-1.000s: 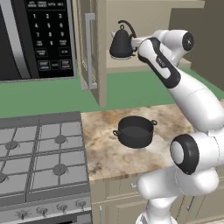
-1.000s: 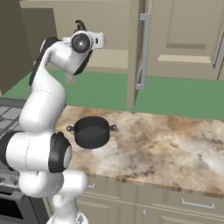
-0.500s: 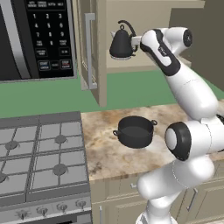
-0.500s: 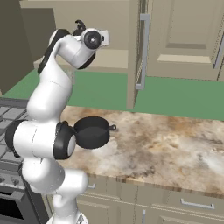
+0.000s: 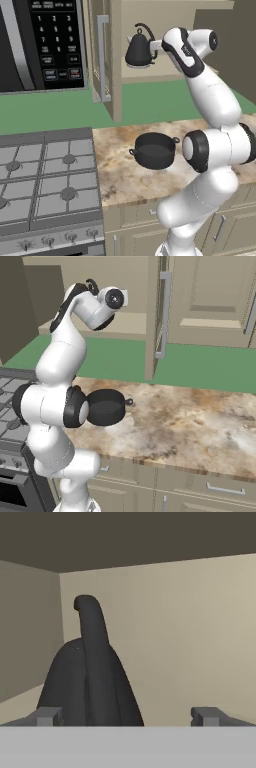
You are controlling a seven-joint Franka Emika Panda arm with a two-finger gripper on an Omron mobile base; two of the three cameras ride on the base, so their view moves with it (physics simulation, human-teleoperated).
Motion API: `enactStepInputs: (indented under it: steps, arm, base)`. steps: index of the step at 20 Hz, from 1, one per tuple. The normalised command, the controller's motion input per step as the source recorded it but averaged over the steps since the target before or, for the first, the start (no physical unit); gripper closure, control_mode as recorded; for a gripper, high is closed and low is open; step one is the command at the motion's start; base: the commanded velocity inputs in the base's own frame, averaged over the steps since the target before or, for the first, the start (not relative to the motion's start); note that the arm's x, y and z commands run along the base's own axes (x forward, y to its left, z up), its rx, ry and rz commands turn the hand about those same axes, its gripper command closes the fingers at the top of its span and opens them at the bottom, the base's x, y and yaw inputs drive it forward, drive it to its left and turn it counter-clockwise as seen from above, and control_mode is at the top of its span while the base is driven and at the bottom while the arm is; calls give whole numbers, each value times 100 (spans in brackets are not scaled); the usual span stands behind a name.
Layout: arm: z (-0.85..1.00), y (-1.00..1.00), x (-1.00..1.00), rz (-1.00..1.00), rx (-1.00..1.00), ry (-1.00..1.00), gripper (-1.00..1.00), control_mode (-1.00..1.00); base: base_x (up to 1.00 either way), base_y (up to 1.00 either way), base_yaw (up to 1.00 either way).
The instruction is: Pick the kettle from the cabinet and place it on a stove burner. Then pick the pot from the counter and place it on another stove burner. Finally, turn both burners on.
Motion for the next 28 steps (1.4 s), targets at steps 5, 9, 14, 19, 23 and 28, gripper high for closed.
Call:
enactStepInputs:
  steps: [5, 9, 14, 19, 23, 28]
  arm:
    - [0, 1, 22, 5, 0, 3, -100, -100]
    - [-1, 10, 17, 3, 0, 0, -100, -100]
    - [-4, 19, 15, 1, 0, 2, -100, -100]
    - [-6, 18, 14, 2, -1, 3, 100, -100]
    - [-5, 16, 5, 1, -2, 3, 100, -100]
    - [-6, 4, 0, 1, 0, 1, 100, -100]
  base:
    - [0, 0, 0]
    - [0, 0, 0]
    - [0, 0, 0]
    - [0, 0, 0]
    - [0, 0, 0]
    - [0, 0, 0]
